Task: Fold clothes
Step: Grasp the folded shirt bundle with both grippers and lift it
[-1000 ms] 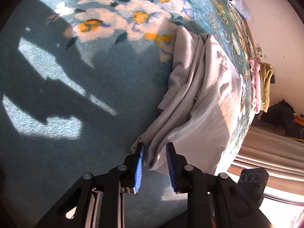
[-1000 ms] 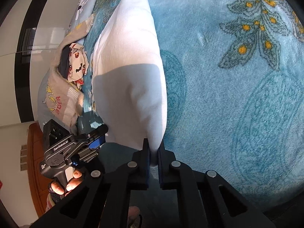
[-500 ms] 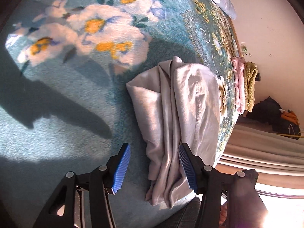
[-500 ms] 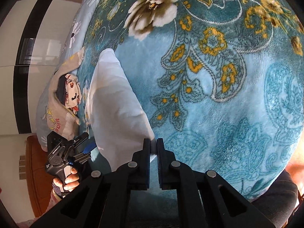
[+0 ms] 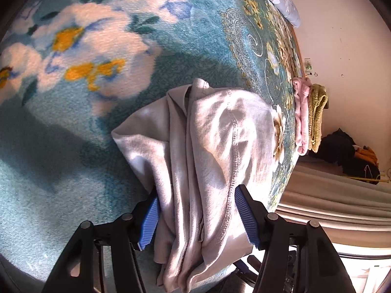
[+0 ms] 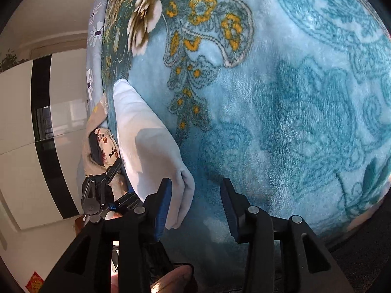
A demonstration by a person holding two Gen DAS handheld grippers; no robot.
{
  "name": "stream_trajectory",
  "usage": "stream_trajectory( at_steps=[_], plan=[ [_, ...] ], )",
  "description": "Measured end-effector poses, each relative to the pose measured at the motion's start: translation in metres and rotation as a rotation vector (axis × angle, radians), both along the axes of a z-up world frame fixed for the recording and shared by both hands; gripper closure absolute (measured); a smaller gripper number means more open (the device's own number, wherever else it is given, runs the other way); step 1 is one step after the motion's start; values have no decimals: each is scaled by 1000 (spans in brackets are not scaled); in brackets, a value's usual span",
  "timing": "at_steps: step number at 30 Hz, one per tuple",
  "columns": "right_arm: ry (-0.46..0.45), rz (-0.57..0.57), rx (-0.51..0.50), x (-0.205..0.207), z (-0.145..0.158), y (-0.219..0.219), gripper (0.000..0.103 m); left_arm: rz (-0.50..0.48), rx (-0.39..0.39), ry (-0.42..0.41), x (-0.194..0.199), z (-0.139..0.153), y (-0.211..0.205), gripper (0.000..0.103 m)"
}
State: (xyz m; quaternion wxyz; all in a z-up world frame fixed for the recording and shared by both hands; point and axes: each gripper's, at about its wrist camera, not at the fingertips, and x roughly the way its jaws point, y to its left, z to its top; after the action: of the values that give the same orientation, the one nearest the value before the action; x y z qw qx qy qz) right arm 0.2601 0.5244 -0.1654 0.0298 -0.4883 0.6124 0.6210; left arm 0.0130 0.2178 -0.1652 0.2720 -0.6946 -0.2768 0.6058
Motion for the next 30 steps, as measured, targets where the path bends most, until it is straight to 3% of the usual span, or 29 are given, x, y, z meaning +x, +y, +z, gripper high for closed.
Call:
stream_trajectory(
  at_steps=[4, 11, 14, 17, 25, 30],
  plan=[
    [-7, 18, 14, -3, 0, -3, 60, -13, -14, 7, 4, 4, -12, 39],
    [-1, -6, -24, 3, -8, -3, 60, 103, 53, -28, -3, -13, -46, 39],
    [-3, -3, -19, 3, -7, -3, 60, 102, 102, -42, -5, -19, -35, 39],
    [-6, -3, -13, 2, -7, -4, 60, 55, 106, -24, -11, -15, -19, 31],
    [-7, 20, 25, -14, -5, -9, 60, -10, 157, -5, -24, -13, 8, 30],
    [12, -19, 4, -22, -6, -16, 60, 3, 177, -11, -25, -16, 7, 30]
  ],
)
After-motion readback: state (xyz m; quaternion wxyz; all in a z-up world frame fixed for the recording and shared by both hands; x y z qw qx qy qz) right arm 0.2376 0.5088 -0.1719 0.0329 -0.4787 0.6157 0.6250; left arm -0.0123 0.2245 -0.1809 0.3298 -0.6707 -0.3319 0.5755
